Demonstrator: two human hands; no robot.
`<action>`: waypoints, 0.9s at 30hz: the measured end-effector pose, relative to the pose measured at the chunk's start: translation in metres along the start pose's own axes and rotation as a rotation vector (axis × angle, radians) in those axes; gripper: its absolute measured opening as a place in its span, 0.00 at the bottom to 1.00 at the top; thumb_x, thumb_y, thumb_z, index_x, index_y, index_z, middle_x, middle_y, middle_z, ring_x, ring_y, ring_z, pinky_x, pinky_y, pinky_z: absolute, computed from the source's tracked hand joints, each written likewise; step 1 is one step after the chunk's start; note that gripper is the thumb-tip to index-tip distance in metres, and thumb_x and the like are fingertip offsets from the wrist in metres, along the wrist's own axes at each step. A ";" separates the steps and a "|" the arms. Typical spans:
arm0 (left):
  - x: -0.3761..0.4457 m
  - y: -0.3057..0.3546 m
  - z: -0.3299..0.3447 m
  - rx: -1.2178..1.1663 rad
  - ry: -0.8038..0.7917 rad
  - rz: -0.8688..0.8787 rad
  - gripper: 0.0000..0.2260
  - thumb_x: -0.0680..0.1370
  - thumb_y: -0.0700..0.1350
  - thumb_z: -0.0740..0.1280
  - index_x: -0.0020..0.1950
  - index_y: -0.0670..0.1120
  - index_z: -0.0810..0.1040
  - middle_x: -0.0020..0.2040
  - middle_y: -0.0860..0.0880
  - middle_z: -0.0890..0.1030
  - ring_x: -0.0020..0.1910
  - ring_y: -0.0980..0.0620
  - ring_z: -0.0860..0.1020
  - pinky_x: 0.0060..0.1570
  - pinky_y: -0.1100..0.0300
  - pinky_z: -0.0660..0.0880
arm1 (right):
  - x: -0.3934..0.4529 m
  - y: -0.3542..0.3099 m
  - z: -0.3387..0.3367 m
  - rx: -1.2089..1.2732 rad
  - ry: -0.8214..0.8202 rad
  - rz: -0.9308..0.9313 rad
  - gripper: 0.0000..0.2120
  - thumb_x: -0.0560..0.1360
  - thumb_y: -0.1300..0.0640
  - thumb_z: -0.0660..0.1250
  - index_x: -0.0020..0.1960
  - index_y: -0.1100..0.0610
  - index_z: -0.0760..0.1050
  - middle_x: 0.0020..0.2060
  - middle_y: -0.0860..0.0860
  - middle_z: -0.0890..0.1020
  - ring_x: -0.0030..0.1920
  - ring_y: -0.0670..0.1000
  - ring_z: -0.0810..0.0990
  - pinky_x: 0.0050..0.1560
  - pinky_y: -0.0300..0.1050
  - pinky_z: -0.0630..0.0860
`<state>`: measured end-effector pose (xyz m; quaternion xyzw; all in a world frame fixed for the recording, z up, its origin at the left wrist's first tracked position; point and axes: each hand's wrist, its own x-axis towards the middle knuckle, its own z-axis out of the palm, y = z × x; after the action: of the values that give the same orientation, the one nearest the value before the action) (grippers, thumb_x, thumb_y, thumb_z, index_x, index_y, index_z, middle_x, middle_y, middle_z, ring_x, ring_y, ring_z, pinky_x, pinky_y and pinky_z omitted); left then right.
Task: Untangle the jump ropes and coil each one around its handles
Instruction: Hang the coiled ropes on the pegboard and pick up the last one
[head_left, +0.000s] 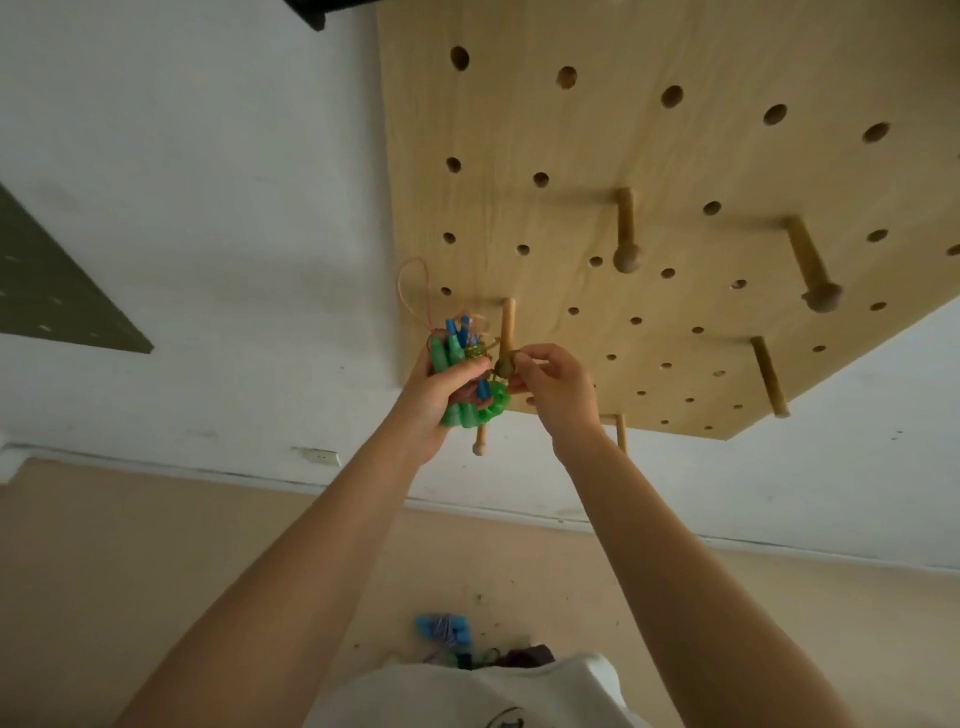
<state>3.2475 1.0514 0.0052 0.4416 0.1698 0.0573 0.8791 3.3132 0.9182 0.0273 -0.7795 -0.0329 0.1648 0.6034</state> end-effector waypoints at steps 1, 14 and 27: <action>-0.002 0.002 -0.003 0.012 0.010 0.000 0.13 0.78 0.35 0.68 0.59 0.47 0.72 0.57 0.40 0.78 0.53 0.43 0.81 0.42 0.54 0.80 | 0.002 -0.001 0.000 -0.006 -0.005 -0.009 0.05 0.78 0.59 0.66 0.45 0.53 0.80 0.37 0.49 0.85 0.35 0.42 0.82 0.33 0.29 0.72; -0.046 0.019 -0.017 0.134 -0.147 -0.029 0.19 0.73 0.40 0.68 0.64 0.45 0.74 0.52 0.43 0.83 0.51 0.44 0.82 0.47 0.49 0.81 | -0.008 -0.028 -0.002 -0.051 0.015 -0.140 0.08 0.80 0.57 0.64 0.51 0.55 0.82 0.37 0.47 0.82 0.35 0.38 0.77 0.38 0.32 0.73; -0.058 0.009 -0.013 0.280 -0.296 -0.263 0.19 0.73 0.41 0.70 0.63 0.44 0.75 0.53 0.40 0.82 0.51 0.43 0.82 0.50 0.41 0.81 | -0.039 -0.015 0.007 0.052 -0.372 0.025 0.18 0.74 0.47 0.71 0.61 0.53 0.79 0.55 0.55 0.82 0.57 0.53 0.81 0.63 0.57 0.76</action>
<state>3.1889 1.0517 0.0198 0.5368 0.1016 -0.1470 0.8246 3.2764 0.9190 0.0485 -0.7199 -0.1302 0.3145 0.6049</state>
